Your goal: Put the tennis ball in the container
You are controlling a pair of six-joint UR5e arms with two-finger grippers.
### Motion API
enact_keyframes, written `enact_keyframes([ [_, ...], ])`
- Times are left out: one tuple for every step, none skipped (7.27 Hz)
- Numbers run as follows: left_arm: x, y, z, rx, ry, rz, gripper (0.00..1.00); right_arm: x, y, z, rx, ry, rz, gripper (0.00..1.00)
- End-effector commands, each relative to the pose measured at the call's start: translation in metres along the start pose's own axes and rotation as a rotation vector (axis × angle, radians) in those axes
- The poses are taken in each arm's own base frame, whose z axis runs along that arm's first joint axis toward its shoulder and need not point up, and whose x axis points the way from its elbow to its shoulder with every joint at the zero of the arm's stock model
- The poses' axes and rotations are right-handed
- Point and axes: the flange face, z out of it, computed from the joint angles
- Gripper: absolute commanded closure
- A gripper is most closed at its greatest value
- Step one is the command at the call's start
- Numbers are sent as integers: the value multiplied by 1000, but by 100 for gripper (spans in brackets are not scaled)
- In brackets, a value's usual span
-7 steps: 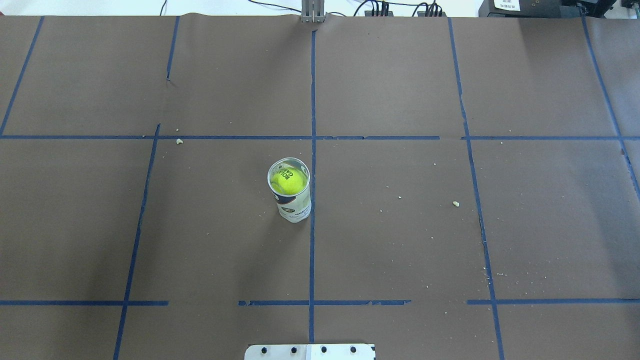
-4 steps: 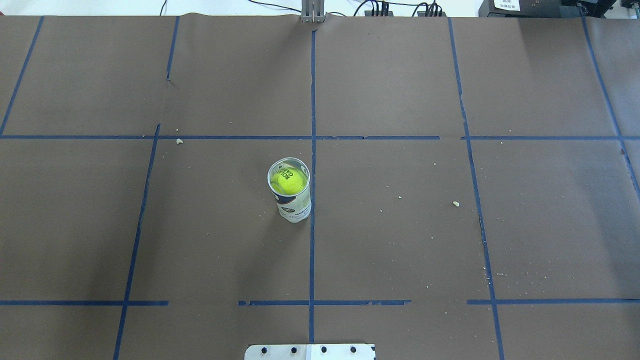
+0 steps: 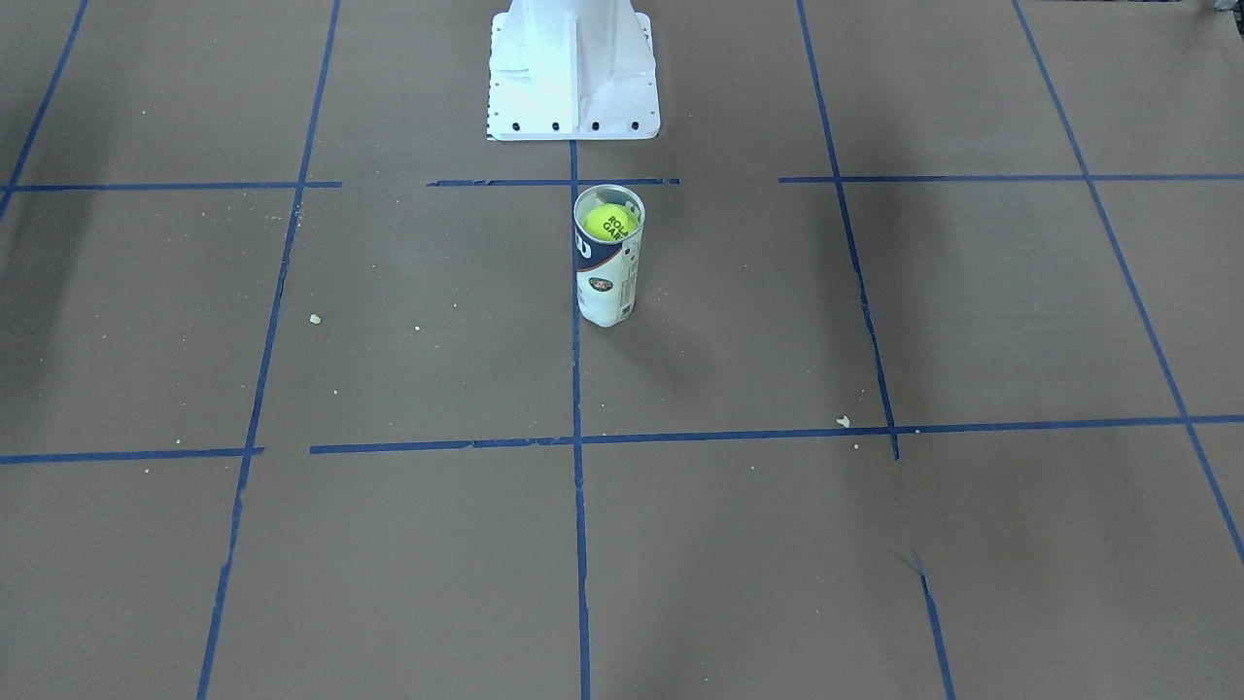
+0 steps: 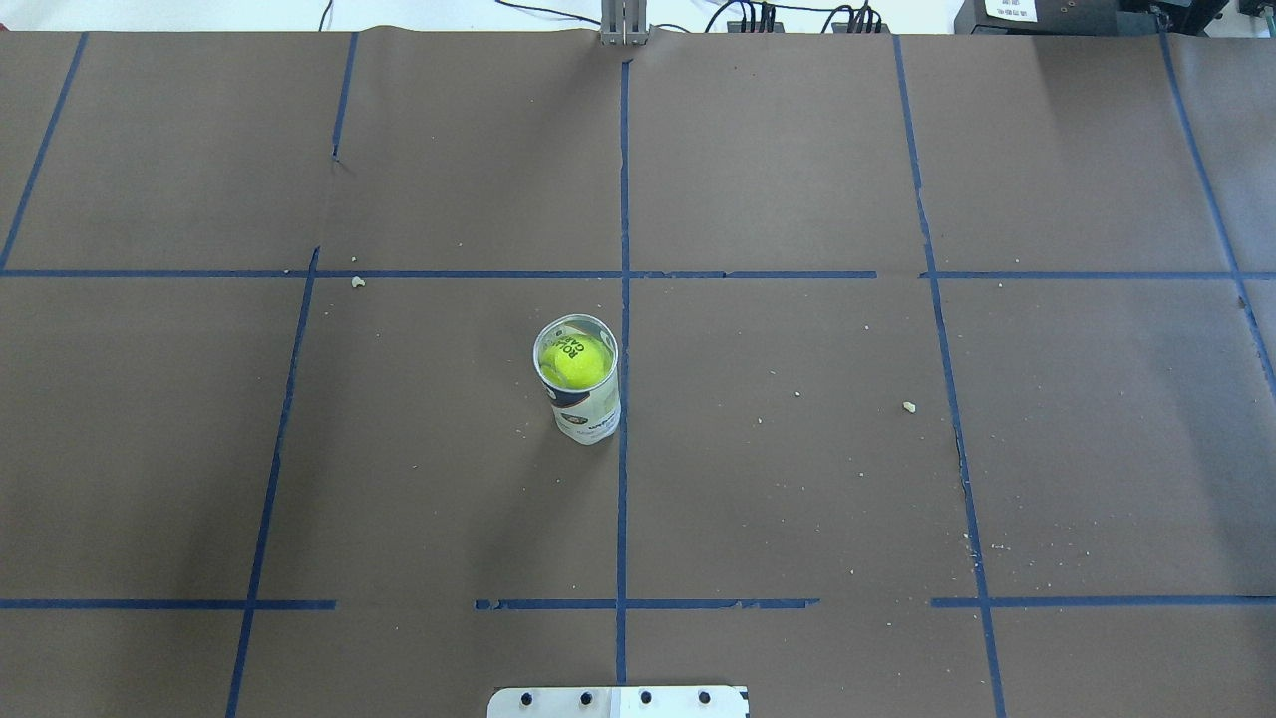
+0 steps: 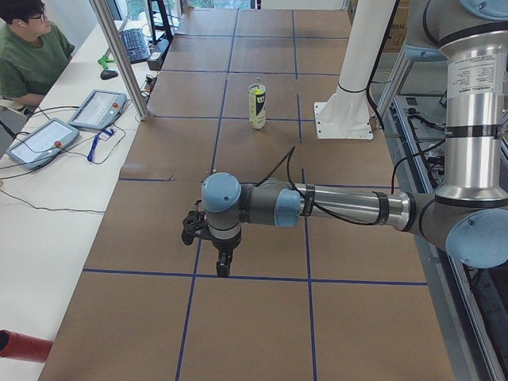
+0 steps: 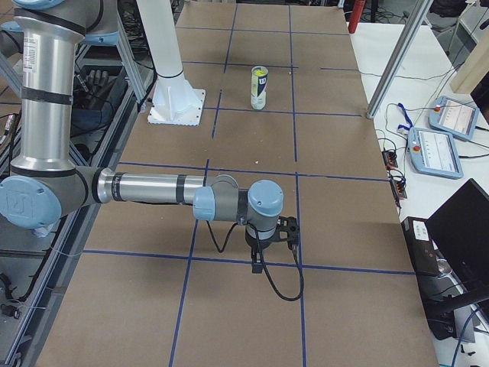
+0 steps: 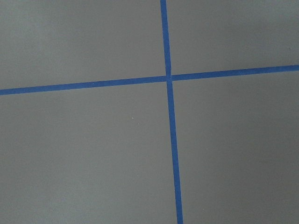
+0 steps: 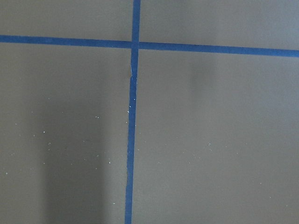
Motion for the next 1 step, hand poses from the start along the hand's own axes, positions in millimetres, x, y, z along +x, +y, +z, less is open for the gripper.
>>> enact_keyframes([
  [1, 0, -1, 2, 0, 0, 0, 0, 0, 0, 0, 0, 0, 0],
])
